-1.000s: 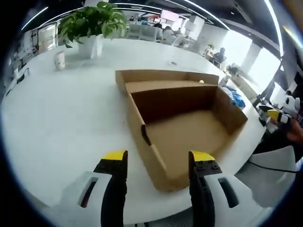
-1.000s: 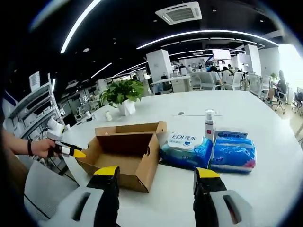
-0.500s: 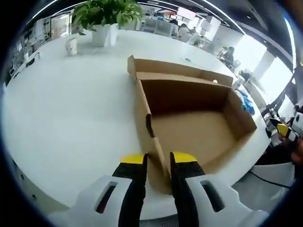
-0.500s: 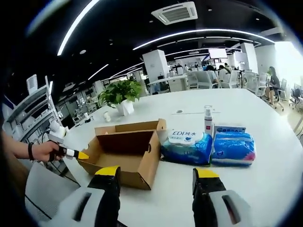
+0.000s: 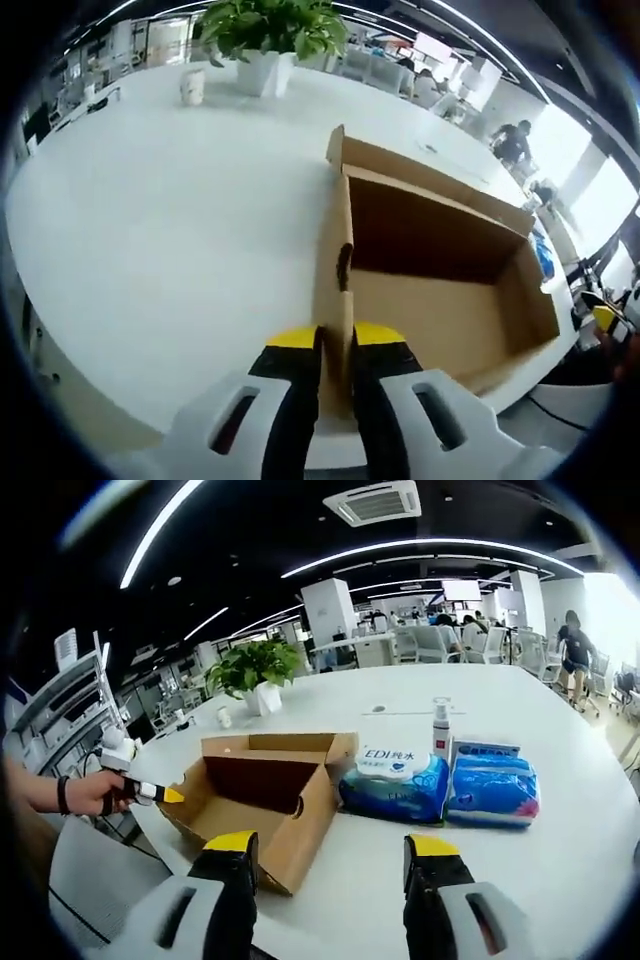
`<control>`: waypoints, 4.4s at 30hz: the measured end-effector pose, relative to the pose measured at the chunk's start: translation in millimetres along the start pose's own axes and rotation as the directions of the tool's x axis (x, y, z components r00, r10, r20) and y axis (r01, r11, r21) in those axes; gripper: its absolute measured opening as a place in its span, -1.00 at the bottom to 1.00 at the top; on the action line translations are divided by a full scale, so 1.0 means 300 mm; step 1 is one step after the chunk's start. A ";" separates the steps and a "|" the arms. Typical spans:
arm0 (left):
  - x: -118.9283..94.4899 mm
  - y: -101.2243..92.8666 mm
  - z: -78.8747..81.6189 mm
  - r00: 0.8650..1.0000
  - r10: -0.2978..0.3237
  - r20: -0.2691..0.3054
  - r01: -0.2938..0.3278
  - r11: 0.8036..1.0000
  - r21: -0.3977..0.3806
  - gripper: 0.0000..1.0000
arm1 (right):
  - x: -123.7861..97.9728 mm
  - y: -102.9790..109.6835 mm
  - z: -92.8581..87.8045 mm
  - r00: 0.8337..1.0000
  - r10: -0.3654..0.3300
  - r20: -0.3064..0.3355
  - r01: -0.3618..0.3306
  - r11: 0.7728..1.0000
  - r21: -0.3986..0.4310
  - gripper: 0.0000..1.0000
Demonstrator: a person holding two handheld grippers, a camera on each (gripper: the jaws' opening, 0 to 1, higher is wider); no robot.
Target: Operate the shoe box by opening the lid, removing the specified soft item, and placing it in the target area until the item is outside and the box remains undamaged.
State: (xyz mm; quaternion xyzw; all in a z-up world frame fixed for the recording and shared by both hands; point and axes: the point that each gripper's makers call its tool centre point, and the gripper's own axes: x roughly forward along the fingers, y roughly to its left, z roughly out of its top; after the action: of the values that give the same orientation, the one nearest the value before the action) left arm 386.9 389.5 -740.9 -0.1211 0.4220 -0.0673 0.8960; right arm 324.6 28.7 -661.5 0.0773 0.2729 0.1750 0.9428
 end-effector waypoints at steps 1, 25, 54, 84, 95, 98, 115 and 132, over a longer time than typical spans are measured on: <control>0.000 0.001 0.000 1.000 0.001 0.001 -0.001 1.000 -0.002 -0.81 | 0.004 0.004 -0.003 1.000 0.002 -0.005 -0.002 1.000 -0.002 0.14; 0.001 0.005 0.001 1.000 0.002 0.009 -0.002 1.000 -0.014 -0.81 | 0.297 0.036 0.236 0.999 0.048 -0.017 -0.049 0.999 -0.020 0.05; 0.001 0.003 0.005 1.000 -0.001 0.025 0.002 0.999 -0.047 -0.80 | 0.749 -0.127 0.309 0.973 0.036 -0.227 -0.019 0.997 0.076 -0.05; 0.006 0.003 0.009 1.000 -0.002 0.029 0.003 0.999 -0.037 -0.80 | 0.879 -0.171 0.191 0.886 -0.093 -0.454 0.123 0.992 0.037 -0.95; 0.005 0.002 0.004 1.000 -0.003 0.026 0.004 1.000 -0.029 -0.80 | 0.848 -0.171 0.255 0.906 -0.129 -0.404 0.139 0.990 -0.006 -0.99; 0.005 0.002 0.005 1.000 -0.003 0.027 0.003 1.000 -0.026 -0.80 | 0.834 -0.170 0.280 0.913 -0.133 -0.386 0.142 0.990 -0.004 -1.00; 0.006 0.002 0.004 1.000 0.013 0.015 -0.012 1.000 -0.011 -0.82 | 0.710 -0.127 0.445 0.956 -0.141 -0.256 0.137 0.990 -0.033 -1.00; 0.006 0.003 0.005 1.000 0.013 0.016 -0.013 1.000 -0.017 -0.82 | 0.622 -0.084 0.510 0.972 -0.132 -0.197 0.124 0.991 -0.050 -1.00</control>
State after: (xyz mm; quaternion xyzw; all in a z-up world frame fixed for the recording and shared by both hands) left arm 389.2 390.2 -741.6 -0.1264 0.4159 -0.0569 0.8988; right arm 562.2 67.0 -630.1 0.0238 0.3671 0.1260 0.9213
